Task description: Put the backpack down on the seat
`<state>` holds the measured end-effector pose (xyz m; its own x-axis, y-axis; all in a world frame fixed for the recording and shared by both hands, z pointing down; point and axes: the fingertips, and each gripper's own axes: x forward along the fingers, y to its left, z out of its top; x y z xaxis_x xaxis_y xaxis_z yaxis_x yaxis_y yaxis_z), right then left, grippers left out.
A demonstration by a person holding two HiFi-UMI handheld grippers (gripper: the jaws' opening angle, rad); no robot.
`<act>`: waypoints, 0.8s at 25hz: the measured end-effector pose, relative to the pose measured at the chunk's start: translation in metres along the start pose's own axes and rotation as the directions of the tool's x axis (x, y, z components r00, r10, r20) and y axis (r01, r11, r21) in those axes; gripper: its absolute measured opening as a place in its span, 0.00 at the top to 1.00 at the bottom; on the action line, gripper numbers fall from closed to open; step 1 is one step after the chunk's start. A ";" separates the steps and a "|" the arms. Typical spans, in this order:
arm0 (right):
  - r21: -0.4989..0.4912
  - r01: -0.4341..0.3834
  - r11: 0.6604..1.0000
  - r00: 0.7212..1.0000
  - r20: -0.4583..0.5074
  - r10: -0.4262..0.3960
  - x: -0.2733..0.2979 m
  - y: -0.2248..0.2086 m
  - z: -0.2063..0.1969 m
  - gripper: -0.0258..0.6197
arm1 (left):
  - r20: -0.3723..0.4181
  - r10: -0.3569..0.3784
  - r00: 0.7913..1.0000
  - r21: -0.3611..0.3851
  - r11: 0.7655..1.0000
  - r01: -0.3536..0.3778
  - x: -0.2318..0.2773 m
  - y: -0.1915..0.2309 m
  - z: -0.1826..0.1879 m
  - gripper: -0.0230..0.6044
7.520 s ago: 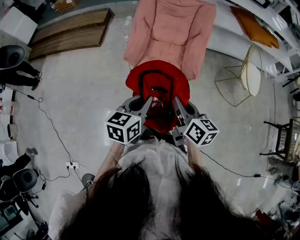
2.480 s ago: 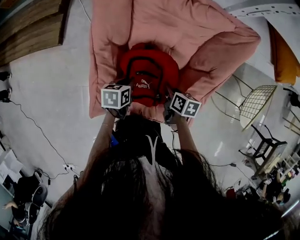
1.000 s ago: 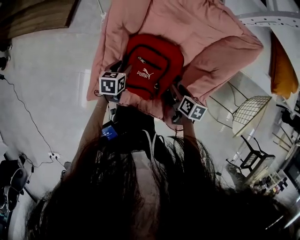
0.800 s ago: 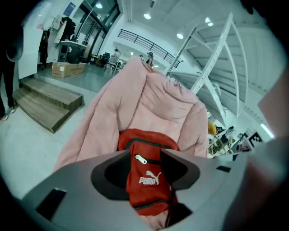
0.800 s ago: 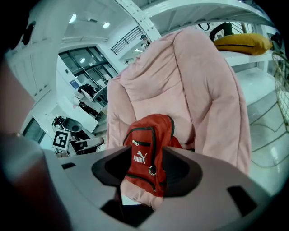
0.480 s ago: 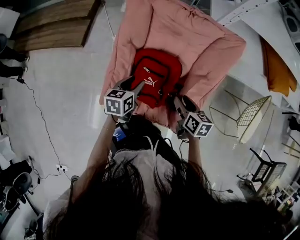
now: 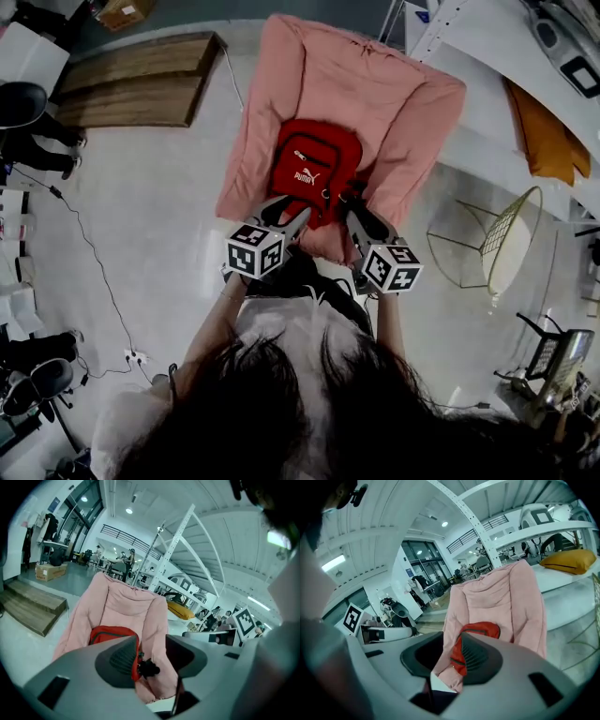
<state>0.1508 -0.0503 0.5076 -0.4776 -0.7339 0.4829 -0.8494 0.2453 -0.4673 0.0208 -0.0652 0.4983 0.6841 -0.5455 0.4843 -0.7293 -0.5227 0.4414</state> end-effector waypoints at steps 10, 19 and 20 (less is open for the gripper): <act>-0.023 -0.080 0.997 0.997 0.022 0.080 -0.042 0.037 -0.017 0.81 | 0.044 -0.025 0.999 0.018 1.000 0.024 -0.030 -0.039 0.007 0.76; -0.011 -0.111 0.994 0.994 0.001 0.111 -0.027 0.051 -0.026 0.81 | 0.007 0.029 1.000 0.055 0.998 -0.029 -0.054 -0.028 0.010 0.78; -0.010 -0.110 0.994 0.994 0.006 0.110 -0.024 0.052 -0.025 0.81 | 0.003 0.034 0.999 0.060 0.998 -0.034 -0.056 -0.025 0.011 0.78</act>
<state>0.1122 -0.0038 0.4900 -0.5671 -0.7061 0.4241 -0.7937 0.3310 -0.5104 0.0004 -0.0285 0.4519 0.6590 -0.5649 0.4966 -0.7501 -0.5420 0.3789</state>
